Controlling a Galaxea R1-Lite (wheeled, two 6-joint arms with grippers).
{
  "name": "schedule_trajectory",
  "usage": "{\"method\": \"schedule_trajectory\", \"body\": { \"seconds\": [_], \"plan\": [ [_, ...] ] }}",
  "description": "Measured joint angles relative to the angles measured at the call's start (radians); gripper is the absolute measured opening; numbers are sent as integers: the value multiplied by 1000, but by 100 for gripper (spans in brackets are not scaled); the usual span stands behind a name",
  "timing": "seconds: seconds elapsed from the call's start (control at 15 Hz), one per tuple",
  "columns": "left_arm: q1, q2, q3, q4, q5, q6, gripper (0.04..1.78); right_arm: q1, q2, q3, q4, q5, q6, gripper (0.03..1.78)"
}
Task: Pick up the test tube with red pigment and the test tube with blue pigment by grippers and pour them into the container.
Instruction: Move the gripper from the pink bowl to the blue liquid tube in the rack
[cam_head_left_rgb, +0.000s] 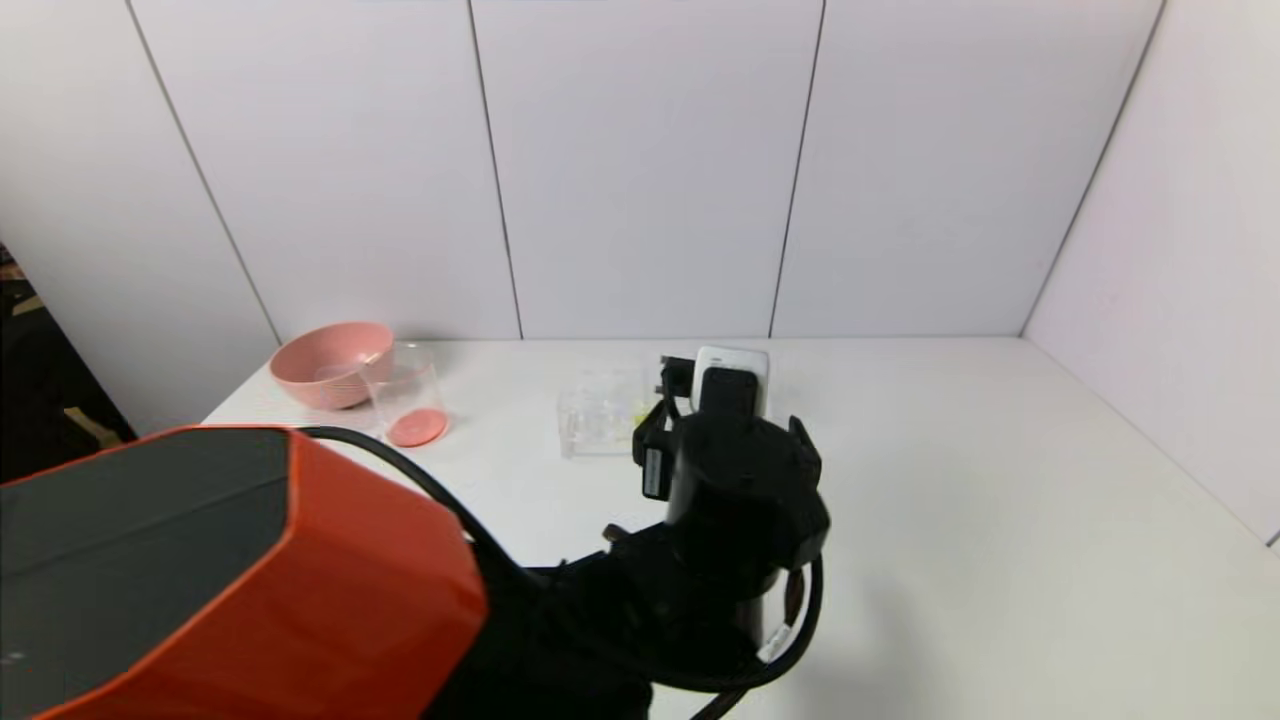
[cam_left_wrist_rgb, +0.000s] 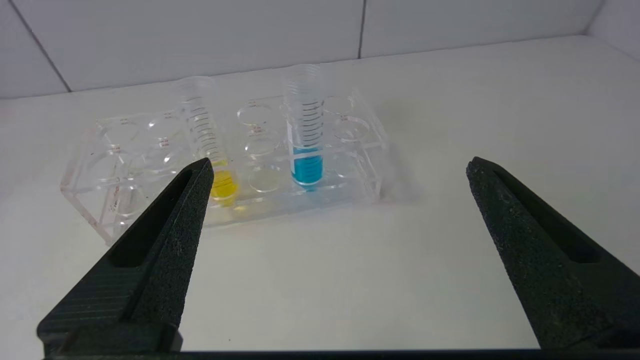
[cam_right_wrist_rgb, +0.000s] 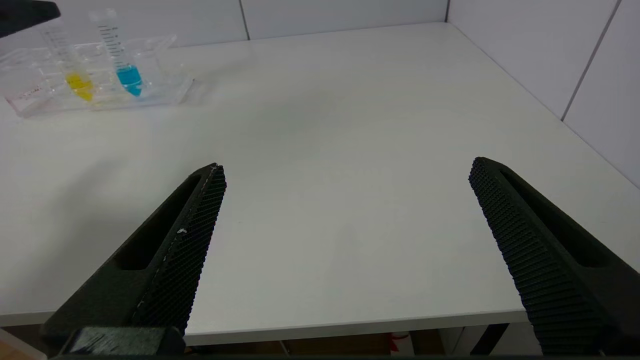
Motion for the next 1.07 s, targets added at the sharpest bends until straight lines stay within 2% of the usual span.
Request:
{"method": "schedule_trajectory", "body": {
  "seconds": [0.2, 0.33, 0.87, 1.07],
  "plan": [
    [-6, 138, -174, 58, 127, 4, 176, 0, 0, 0, 0, 0, 0, 177],
    [-2, 204, -255, 75, 149, 7, 176, 0, 0, 0, 0, 0, 0, 177],
    [99, 381, -579, 146, 137, 63, 176, 0, 0, 0, 0, 0, 0, 177],
    [125, 427, -642, 147, 77, 79, 176, 0, 0, 0, 0, 0, 0, 177]
  ]
}}
